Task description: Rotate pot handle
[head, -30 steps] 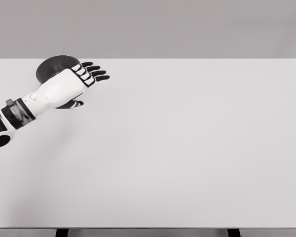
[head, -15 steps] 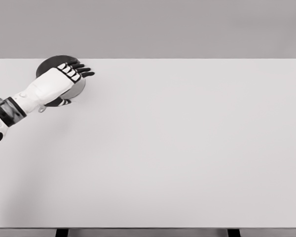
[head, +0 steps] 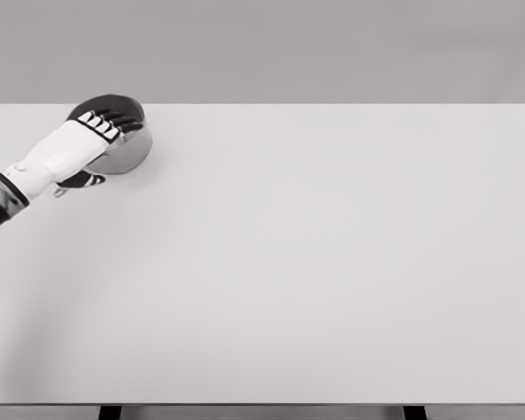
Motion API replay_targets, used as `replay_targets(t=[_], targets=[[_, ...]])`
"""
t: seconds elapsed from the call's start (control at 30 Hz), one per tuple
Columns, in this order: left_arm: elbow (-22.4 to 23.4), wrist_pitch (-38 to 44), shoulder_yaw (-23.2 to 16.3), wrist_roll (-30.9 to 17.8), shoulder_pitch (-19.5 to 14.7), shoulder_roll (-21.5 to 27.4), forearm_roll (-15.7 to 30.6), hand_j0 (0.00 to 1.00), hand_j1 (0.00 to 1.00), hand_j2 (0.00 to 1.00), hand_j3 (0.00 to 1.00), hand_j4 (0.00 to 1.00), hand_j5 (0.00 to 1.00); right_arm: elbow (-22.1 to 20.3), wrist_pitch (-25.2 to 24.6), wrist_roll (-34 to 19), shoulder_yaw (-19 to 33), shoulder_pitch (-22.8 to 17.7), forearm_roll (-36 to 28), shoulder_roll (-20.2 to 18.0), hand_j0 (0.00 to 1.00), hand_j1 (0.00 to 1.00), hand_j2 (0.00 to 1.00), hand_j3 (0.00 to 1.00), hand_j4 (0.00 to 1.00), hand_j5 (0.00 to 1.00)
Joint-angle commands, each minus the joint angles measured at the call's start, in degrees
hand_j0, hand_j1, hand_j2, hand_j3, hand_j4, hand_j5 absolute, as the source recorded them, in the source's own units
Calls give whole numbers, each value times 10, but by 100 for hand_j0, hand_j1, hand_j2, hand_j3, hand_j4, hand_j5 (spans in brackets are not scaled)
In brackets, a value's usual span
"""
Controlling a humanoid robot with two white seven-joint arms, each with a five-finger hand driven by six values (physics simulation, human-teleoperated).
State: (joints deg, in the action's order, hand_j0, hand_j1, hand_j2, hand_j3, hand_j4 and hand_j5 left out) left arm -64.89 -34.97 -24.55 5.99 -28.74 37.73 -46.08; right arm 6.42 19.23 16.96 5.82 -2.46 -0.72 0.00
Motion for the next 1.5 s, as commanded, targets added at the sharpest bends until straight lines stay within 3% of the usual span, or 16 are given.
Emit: replay_targets(t=[0.0, 0.4, 0.63, 1.47], targets=[[1, 0, 13, 0, 0, 3, 4, 100, 100, 100, 100, 100, 100, 0, 0, 0, 1, 0, -1, 0, 100, 100, 100, 100, 100, 100], [19, 0, 44, -1, 0, 22, 4, 100, 100, 100, 100, 100, 100, 0, 0, 0, 0, 0, -1, 0, 100, 100, 100, 100, 100, 100], [53, 0, 70, -2, 0, 30, 4, 100, 100, 100, 100, 100, 100, 0, 0, 0, 0, 0, -1, 0, 100, 100, 100, 100, 100, 100], [127, 0, 107, -3, -7, 59, 5, 100, 100, 100, 100, 100, 100, 0, 0, 0, 1, 0, -1, 0, 100, 100, 100, 100, 100, 100]])
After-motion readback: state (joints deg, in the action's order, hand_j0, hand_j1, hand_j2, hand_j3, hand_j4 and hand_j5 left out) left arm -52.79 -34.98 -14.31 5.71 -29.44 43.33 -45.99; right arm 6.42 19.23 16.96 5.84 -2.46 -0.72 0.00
